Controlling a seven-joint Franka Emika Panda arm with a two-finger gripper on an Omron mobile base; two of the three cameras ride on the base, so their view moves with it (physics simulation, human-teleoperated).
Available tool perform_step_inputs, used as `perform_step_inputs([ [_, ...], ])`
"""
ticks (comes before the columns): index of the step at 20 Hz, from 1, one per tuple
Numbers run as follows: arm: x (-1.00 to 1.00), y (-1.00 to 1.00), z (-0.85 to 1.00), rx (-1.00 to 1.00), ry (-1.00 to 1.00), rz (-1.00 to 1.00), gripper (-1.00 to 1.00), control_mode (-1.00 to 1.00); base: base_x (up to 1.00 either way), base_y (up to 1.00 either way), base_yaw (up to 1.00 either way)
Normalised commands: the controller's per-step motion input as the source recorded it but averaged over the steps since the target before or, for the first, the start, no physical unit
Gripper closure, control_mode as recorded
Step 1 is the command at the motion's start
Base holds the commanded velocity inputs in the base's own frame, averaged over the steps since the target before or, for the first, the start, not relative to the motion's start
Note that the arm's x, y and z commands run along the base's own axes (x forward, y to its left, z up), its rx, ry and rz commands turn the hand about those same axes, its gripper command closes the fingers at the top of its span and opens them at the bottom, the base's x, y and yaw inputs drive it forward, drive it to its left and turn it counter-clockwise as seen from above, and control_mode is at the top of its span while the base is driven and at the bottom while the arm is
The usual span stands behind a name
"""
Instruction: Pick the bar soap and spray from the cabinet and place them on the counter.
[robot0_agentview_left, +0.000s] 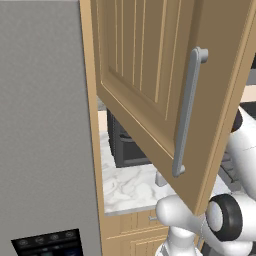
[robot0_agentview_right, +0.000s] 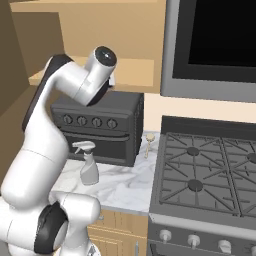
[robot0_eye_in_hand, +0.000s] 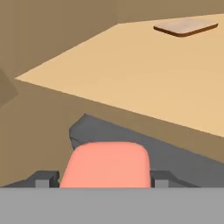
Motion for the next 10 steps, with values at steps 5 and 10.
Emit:
perform_step_inputs([
  [5,-0.38,-0.27,-0.17,-0.01,0.0,0.02,1.0,-1.0,0.0,0.0,0.0],
  [10,-0.35,-0.3,-0.12,-0.01,-0.01,0.01,1.0,-1.0,0.0,0.0,0.0],
])
